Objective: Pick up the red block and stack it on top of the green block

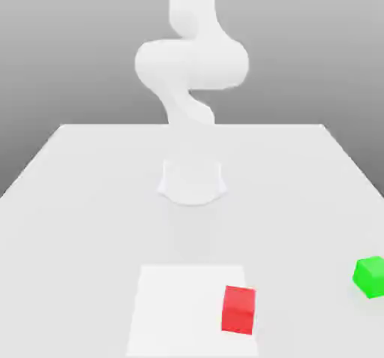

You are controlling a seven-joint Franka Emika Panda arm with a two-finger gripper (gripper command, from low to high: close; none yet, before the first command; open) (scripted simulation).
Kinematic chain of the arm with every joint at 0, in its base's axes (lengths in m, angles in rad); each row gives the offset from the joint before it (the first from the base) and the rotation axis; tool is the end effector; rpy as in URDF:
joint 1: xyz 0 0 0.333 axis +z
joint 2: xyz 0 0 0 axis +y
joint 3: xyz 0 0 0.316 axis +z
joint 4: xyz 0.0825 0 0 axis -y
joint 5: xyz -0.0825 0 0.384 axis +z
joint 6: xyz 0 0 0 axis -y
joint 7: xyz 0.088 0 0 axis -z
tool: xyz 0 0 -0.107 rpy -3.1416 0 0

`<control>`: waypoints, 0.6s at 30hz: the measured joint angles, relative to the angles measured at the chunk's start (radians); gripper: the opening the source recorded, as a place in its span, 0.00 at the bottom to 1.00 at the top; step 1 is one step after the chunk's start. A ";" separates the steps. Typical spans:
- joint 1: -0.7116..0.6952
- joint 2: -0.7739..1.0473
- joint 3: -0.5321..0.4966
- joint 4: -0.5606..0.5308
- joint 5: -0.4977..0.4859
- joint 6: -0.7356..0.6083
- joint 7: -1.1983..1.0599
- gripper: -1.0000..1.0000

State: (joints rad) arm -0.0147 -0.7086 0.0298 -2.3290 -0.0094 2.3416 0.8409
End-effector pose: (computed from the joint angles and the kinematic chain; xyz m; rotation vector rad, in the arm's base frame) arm 0.3814 0.0094 0.6676 -2.4880 1.0838 -0.9482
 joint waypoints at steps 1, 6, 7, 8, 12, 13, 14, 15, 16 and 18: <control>-0.005 0.039 0.012 -0.012 -0.005 0.018 0.018 0.50; -0.028 0.224 0.066 -0.071 -0.029 0.102 0.104 0.50; -0.032 0.260 0.076 -0.082 -0.033 0.118 0.121 0.50; -0.035 0.297 0.085 -0.094 -0.039 0.135 0.139 0.50; -0.043 0.442 0.117 -0.140 -0.059 0.200 0.207 0.50; -0.045 0.479 0.124 -0.151 -0.063 0.217 0.224 0.50; -0.044 0.515 0.130 -0.163 -0.067 0.233 0.241 0.50; -0.043 0.551 0.135 -0.174 -0.071 0.250 0.257 0.50; -0.043 0.587 0.140 -0.186 -0.073 0.267 0.272 0.50; -0.035 0.659 0.147 -0.209 -0.076 0.299 0.302 0.50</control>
State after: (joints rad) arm -0.0493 -0.0493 0.1769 -2.5376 -0.0858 2.6410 1.1425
